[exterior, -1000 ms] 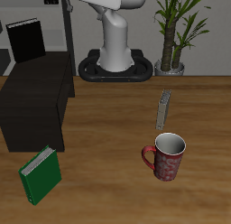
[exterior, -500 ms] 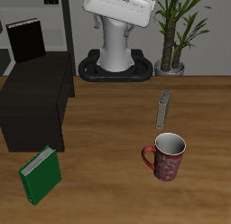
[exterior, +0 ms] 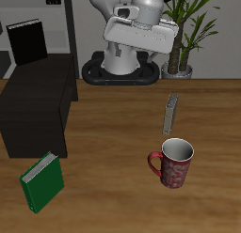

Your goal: Place the black book upright on top of the shelf and place the yellow book flat on top of the shelf

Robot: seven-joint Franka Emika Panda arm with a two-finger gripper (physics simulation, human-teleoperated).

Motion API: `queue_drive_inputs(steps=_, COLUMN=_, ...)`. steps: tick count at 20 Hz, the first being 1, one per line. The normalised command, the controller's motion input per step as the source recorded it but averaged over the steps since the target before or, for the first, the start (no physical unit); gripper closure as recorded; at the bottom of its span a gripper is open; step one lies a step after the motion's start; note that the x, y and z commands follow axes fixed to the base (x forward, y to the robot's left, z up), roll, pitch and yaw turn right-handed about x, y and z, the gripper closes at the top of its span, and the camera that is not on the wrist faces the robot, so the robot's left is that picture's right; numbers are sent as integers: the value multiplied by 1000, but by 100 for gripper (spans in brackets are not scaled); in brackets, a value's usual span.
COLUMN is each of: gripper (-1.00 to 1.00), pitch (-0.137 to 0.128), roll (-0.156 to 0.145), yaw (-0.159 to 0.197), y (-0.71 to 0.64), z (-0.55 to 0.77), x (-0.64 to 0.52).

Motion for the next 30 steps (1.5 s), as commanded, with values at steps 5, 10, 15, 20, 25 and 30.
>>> queue_drive_inputs(steps=5, gripper=-100, pitch=36, roll=190, yaw=-44, y=647, z=-328, x=-98)
queue_drive_inputs(steps=10, gripper=-100, pitch=0, roll=130, yaw=-56, y=319, z=-241, x=-35)
queue_drive_inputs(steps=15, gripper=-100, pitch=-12, roll=32, yaw=-42, y=239, z=-227, x=-2)
queue_drive_inputs(steps=20, gripper=-100, pitch=-19, roll=34, yaw=-32, y=213, z=-142, x=-106)
queue_drive_inputs(steps=25, gripper=-100, pitch=-22, roll=-18, yaw=3, y=209, z=-338, x=-152)
queue_drive_inputs(steps=30, gripper=-100, pitch=-47, roll=-15, yaw=1, y=238, z=-274, x=-162)
